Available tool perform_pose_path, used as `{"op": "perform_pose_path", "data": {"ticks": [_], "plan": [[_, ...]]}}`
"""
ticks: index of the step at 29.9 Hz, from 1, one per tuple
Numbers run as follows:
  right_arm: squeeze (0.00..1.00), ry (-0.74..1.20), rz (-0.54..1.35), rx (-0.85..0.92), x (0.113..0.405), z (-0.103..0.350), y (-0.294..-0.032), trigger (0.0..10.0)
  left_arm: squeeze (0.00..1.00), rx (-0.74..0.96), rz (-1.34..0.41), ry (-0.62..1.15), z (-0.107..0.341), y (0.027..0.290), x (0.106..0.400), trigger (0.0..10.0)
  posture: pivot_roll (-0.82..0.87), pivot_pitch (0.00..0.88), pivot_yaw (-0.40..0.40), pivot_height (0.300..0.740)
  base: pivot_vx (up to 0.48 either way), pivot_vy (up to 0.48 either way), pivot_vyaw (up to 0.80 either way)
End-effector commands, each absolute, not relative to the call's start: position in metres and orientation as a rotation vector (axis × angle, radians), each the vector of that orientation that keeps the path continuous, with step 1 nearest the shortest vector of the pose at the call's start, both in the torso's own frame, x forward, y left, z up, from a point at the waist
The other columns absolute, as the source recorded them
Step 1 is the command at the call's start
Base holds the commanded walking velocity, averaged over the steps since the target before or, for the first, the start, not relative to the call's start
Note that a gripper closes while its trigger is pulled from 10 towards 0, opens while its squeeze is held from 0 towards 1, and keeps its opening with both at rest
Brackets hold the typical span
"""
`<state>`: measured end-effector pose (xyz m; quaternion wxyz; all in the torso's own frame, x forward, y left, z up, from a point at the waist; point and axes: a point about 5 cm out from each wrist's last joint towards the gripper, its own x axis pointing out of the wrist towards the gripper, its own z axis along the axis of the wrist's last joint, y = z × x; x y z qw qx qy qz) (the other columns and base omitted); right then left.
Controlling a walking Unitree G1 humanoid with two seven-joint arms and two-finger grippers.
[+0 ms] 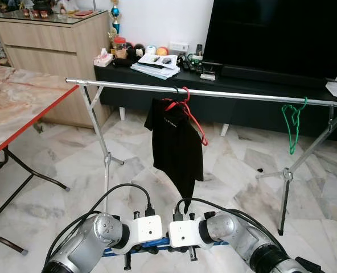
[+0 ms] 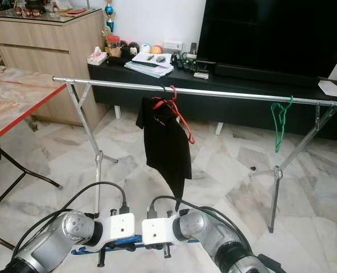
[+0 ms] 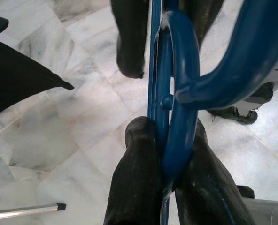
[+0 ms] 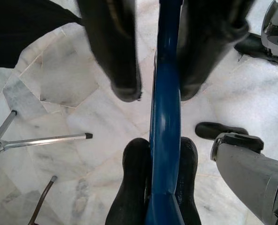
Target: Hang hanger
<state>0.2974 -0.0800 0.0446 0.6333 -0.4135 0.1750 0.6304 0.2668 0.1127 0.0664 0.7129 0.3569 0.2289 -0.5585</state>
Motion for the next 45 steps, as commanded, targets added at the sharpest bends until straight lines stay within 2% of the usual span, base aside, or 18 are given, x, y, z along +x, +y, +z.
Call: {"op": "perform_pose_path", "data": {"ticks": [1, 29, 30, 31, 32, 33, 34, 45], "plan": [[0.0, 0.387, 1.446, -0.958, 0.2998, 0.048, -0.0774, 0.0, 0.0, 0.814, -1.25, 0.47, 0.0737, 0.1061, 0.2697, 10.0, 0.14, 0.0, -0.069, 0.74, 0.0, 0.0, 0.0], [0.0, 0.376, 1.468, -0.958, 0.3, 0.0499, -0.079, 0.0, 0.0, 0.789, -1.248, 0.451, 0.0714, 0.1027, 0.2708, 10.0, 0.14, 0.0, -0.074, 0.74, 0.0, 0.0, 0.0], [0.0, 0.377, 1.472, -0.957, 0.2999, 0.0502, -0.0797, 0.0, 0.45, 0.779, -1.268, 0.452, 0.0705, 0.1013, 0.2687, 10.0, 0.14, 0.0, -0.075, 0.74, 0.0, 0.0, 0.0], [0.0, 0.377, 1.473, -0.957, 0.2999, 0.0502, -0.0799, 0.0, 0.53, 0.773, -1.273, 0.449, 0.0705, 0.1005, 0.2681, 10.0, 0.14, 0.0, -0.075, 0.74, 0.0, 0.0, 0.0], [0.0, 0.377, 1.473, -0.957, 0.2999, 0.0502, -0.0799, 0.0, 0.53, 0.773, -1.273, 0.449, 0.0705, 0.1005, 0.2681, 10.0, 0.14, 0.0, -0.075, 0.74, 0.0, 0.0, 0.0], [0.0, 0.377, 1.475, -0.956, 0.2998, 0.0504, -0.0801, 0.0, 0.83, 0.77, -1.275, 0.444, 0.0708, 0.0998, 0.2678, 10.0, 0.14, 0.0, -0.075, 0.74, 0.0, 0.0, 0.0], [0.0, 0.378, 1.479, -0.955, 0.2997, 0.0505, -0.0802, 0.0, 1.0, 0.768, -1.275, 0.435, 0.0716, 0.0991, 0.2679, 10.0, 0.14, 0.0, -0.075, 0.74, 0.0, 0.0, 0.0], [0.0, 0.386, 1.506, -0.96, 0.2987, 0.0515, -0.0838, 0.0, 1.0, 0.791, -1.25, 0.427, 0.0713, 0.1032, 0.271, 10.0, 0.14, 0.0, -0.076, 0.74, 0.0, 0.0, 0.0]]}}
